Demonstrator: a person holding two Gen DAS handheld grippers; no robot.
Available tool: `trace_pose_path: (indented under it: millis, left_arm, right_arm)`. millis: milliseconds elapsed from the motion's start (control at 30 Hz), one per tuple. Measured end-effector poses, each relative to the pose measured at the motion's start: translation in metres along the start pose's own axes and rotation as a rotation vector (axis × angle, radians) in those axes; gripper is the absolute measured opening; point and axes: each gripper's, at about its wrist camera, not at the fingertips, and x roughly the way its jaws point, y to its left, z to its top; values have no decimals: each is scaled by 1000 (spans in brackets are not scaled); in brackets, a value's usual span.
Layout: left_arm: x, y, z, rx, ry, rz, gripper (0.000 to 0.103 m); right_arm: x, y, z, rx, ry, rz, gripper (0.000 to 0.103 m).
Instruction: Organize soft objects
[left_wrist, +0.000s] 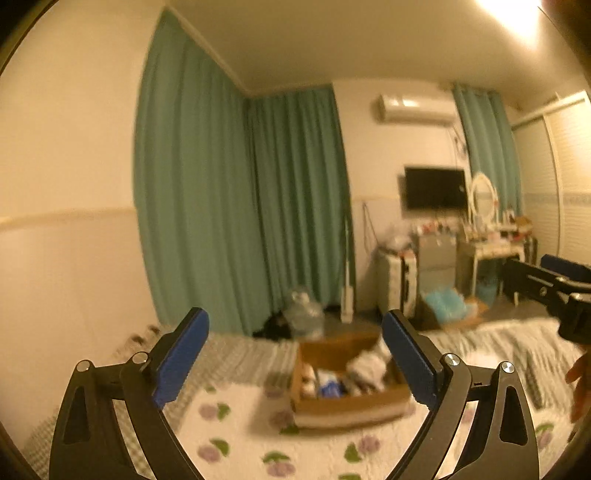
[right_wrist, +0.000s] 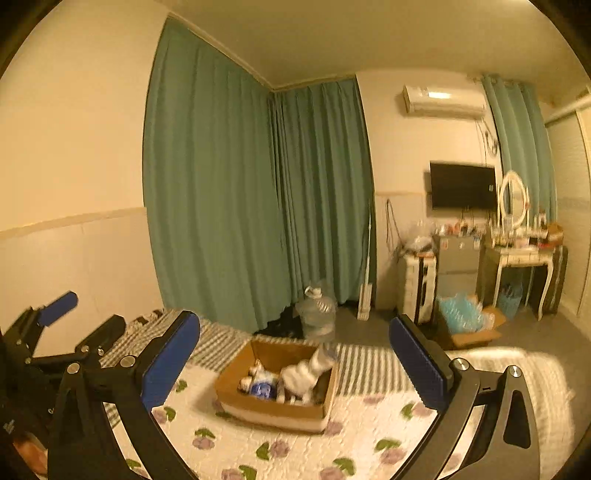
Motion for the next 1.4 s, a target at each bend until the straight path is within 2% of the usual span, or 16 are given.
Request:
trace_pose_path:
  millis: [67,133,300,600,767,1400]
  left_arm:
    - [17,-6,-24,14,47,-19,96]
    - [31,-15,-42,52,101,-2,96]
    - [55,-20,-72,55,178,-6,96]
    - [66,-22,-99,26,239,-14,96]
    - [68,-23,-101,5,249,-40,96]
    - [71,-24,-102,-19,253,-48,96]
  right_arm:
    - [18,-5,-27,11,33,-7,103]
    - [39,-12,-55,15,69,-25,103]
    - [74,-35,-88,75,138,-25,103]
    - [86,-36,-91,47,136,-48,103]
    - [84,-32,-90,25,137,-54,103]
    - [93,-21,-95,-11,172,-41,103]
